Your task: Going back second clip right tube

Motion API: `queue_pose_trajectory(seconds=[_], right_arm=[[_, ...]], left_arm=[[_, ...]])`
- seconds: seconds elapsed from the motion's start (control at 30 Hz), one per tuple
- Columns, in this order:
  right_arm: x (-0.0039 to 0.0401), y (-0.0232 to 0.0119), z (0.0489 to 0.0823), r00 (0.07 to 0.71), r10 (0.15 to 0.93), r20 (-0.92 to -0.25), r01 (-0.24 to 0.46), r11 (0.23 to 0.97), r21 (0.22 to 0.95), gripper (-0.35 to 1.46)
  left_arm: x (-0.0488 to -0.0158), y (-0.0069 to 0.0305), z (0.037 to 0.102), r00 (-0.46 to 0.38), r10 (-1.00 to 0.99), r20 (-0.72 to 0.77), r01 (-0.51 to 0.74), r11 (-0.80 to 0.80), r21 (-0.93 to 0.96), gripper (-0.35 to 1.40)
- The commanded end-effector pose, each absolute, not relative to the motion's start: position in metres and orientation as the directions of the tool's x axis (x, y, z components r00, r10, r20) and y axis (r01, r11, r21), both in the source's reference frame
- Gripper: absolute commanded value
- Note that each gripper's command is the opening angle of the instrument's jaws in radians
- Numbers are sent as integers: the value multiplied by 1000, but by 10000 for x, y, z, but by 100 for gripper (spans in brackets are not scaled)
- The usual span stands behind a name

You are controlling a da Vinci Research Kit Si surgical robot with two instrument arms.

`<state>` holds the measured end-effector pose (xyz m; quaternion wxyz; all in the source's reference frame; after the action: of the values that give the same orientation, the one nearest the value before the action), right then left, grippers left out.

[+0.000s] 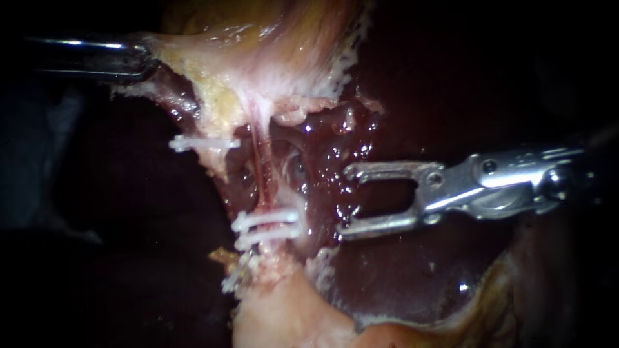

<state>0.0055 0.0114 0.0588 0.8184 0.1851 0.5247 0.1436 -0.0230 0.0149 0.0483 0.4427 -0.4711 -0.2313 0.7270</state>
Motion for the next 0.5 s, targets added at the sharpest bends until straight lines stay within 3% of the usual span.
queue_pose_trajectory(seconds=[0.03,0.2,0.5], right_arm=[[50,115,587,410,424,-807,-47,894,446,50],[40,117,587,408,405,-818,-3,897,442,50],[40,116,588,407,399,-822,6,898,439,50]], left_arm=[[-231,150,483,-164,862,-480,-425,-501,-754,-35],[-232,148,484,-164,861,-481,-427,-502,-753,-35],[-253,139,507,-163,856,-491,-433,-509,-744,-35]])
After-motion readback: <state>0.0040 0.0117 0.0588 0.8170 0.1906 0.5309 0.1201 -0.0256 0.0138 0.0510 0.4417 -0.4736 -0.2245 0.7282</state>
